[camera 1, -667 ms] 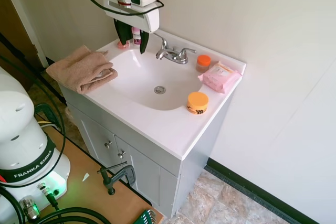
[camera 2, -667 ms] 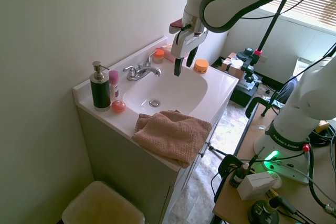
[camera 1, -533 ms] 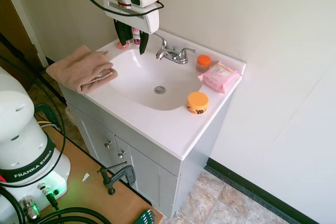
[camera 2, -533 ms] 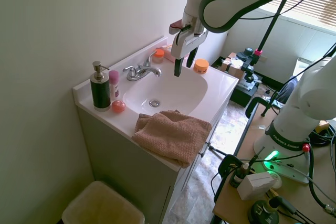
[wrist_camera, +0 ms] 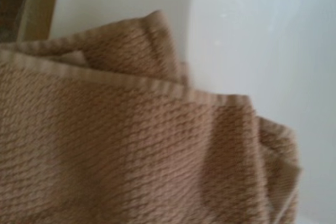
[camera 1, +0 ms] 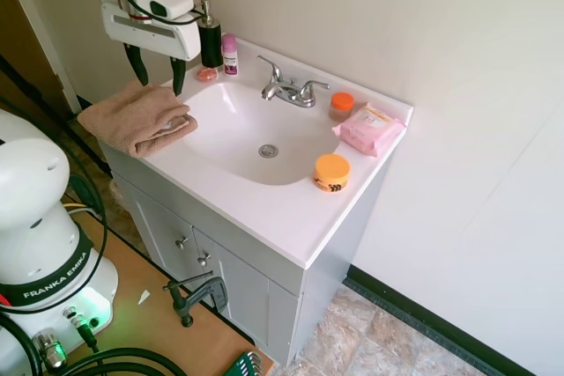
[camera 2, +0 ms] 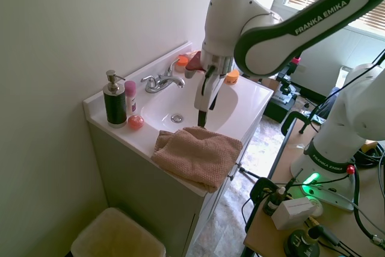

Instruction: Wipe the sink

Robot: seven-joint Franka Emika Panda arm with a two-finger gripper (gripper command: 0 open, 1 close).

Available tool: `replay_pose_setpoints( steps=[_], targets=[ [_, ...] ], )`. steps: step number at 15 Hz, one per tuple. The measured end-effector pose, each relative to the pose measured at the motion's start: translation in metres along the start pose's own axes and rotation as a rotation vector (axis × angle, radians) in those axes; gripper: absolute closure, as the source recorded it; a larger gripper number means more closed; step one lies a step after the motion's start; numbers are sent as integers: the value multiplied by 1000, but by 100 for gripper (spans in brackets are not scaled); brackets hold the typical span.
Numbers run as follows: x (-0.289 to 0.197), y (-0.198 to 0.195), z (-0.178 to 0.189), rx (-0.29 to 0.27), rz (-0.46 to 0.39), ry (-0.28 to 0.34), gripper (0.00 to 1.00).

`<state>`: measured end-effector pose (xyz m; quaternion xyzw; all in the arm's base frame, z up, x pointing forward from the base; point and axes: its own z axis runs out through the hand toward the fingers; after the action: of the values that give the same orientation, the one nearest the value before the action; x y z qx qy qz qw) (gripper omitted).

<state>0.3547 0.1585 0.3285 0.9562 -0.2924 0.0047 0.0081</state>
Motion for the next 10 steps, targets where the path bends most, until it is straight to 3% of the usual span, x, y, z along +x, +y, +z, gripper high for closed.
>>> replay_pose_setpoints(
  steps=[4, 10],
  targets=[
    [-41, -23, 17, -12, -36, -15, 0],
    [-42, -37, 71, -25, -2, -64, 0]
  ],
)
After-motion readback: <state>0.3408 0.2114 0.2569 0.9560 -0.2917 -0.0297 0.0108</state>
